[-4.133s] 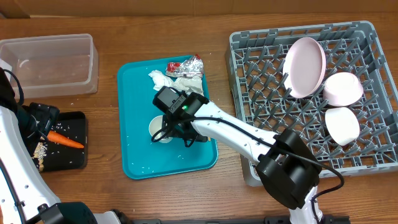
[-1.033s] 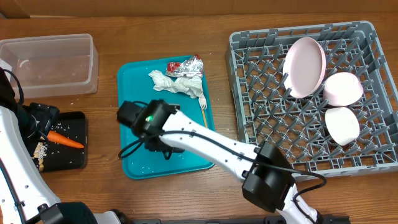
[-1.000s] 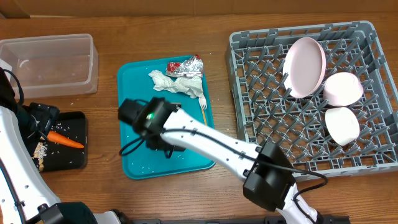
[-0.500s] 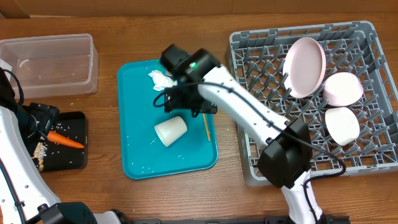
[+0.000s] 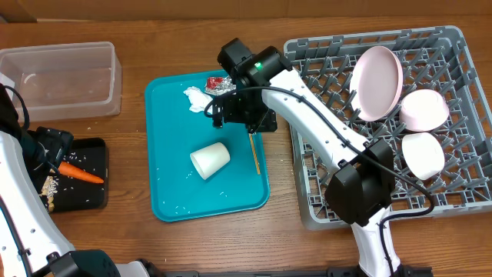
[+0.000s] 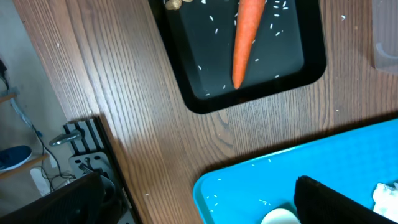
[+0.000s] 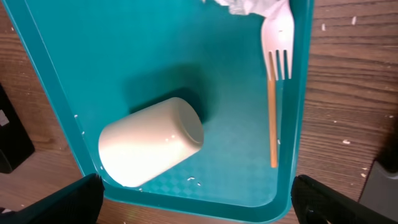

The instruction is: Sort waste into correct bins and load items into the dishwasher rack

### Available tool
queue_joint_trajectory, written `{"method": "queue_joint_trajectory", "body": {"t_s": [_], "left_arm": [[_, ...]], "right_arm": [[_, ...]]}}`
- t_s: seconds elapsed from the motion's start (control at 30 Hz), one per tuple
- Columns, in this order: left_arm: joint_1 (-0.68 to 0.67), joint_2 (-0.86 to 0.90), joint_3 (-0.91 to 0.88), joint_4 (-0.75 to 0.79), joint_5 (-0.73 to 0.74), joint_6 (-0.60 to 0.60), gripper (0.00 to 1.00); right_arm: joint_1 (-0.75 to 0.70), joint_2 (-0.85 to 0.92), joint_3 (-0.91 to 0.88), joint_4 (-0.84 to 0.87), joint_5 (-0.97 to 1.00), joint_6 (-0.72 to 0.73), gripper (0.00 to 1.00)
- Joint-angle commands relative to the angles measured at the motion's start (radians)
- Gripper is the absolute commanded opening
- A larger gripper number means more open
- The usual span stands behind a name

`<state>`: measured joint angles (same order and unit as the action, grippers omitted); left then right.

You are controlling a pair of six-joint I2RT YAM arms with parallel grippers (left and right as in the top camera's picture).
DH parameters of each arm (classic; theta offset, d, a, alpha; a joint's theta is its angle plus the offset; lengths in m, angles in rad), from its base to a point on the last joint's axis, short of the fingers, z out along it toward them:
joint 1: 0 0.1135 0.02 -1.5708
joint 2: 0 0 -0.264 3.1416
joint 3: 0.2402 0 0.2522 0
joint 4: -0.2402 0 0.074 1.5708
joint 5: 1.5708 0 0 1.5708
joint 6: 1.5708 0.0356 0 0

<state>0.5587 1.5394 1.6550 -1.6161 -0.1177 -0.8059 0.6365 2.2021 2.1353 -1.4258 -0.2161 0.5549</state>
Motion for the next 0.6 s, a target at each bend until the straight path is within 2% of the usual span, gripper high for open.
{"method": "queue_joint_trajectory", "body": {"t_s": [0.0,0.2,0.4,0.57], "left_arm": [[0.004,0.005,-0.005,0.031,-0.02,-0.01,1.0],[0.004,0.005,-0.005,0.109,-0.01,-0.01,1.0],[0.003,0.005,-0.005,-0.014,0.229,0.031,1.0],[-0.053,0.005,-0.026,0.023,0.33,0.252,1.0]], "right_arm": [[-0.056,-0.033,0.024,-0.002,-0.011,-0.01,1.0],[-0.163,-0.033,0.025,-0.079,-0.067,-0.011,1.0],[-0.206,-0.033,0.025,-0.097,-0.07,-0.048,1.0],[-0.207,-0.033,0.025,-0.086,-0.07,-0.059,1.0]]}}
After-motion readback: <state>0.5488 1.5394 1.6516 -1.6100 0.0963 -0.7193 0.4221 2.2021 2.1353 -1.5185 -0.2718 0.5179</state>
